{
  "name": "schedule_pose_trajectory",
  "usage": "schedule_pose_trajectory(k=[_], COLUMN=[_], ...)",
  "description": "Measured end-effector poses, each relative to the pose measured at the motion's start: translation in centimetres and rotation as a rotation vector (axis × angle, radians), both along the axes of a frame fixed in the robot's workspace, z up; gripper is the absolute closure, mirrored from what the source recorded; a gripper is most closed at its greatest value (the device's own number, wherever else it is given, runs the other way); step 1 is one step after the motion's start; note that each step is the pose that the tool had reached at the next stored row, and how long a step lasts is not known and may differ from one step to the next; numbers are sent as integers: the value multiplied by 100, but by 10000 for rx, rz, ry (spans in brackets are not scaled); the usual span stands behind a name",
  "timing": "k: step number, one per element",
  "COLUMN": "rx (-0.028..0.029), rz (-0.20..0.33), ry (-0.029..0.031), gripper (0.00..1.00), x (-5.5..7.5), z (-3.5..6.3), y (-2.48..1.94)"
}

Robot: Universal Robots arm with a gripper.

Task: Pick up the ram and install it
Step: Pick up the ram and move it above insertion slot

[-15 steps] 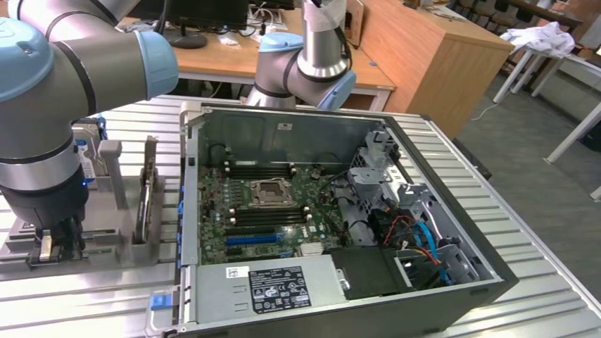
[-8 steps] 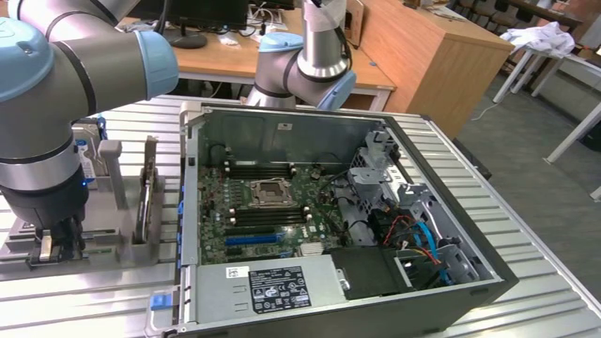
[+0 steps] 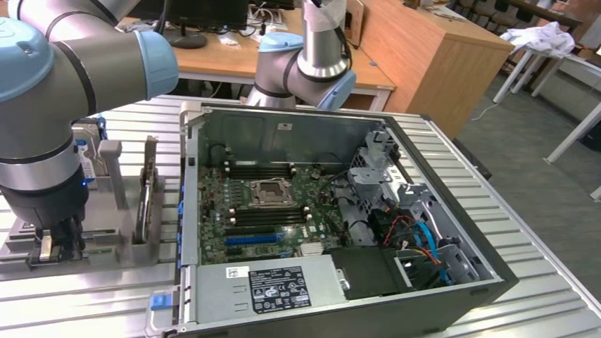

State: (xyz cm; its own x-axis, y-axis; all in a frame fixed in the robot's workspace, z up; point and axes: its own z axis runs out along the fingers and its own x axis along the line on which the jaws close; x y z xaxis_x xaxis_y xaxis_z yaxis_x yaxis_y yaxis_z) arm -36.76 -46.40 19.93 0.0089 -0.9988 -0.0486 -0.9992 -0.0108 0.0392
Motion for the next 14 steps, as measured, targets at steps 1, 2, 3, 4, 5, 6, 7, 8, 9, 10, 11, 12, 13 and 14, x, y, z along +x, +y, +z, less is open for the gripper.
schedule_pose_trajectory(k=[1,2,3,4,5,6,7,8,9,10,11,12,13,14], rx=[0,0,-1,0,0,0,-1,0,-1,-1,0,0,0,0], rz=[0,0,0,0,0,0,0,0,0,0,0,0,0,0], ry=[0,0,0,0,0,1,0,0,1,0,0,0,0,0], gripper=[78,78,78,78,78,78,78,78,78,78,78,78,78,78], x=[0,0,0,0,0,0,0,0,0,0,0,0,0,0], z=[0,0,0,0,0,0,0,0,0,0,0,0,0,0], y=[0,0,0,0,0,0,0,0,0,0,0,0,0,0])
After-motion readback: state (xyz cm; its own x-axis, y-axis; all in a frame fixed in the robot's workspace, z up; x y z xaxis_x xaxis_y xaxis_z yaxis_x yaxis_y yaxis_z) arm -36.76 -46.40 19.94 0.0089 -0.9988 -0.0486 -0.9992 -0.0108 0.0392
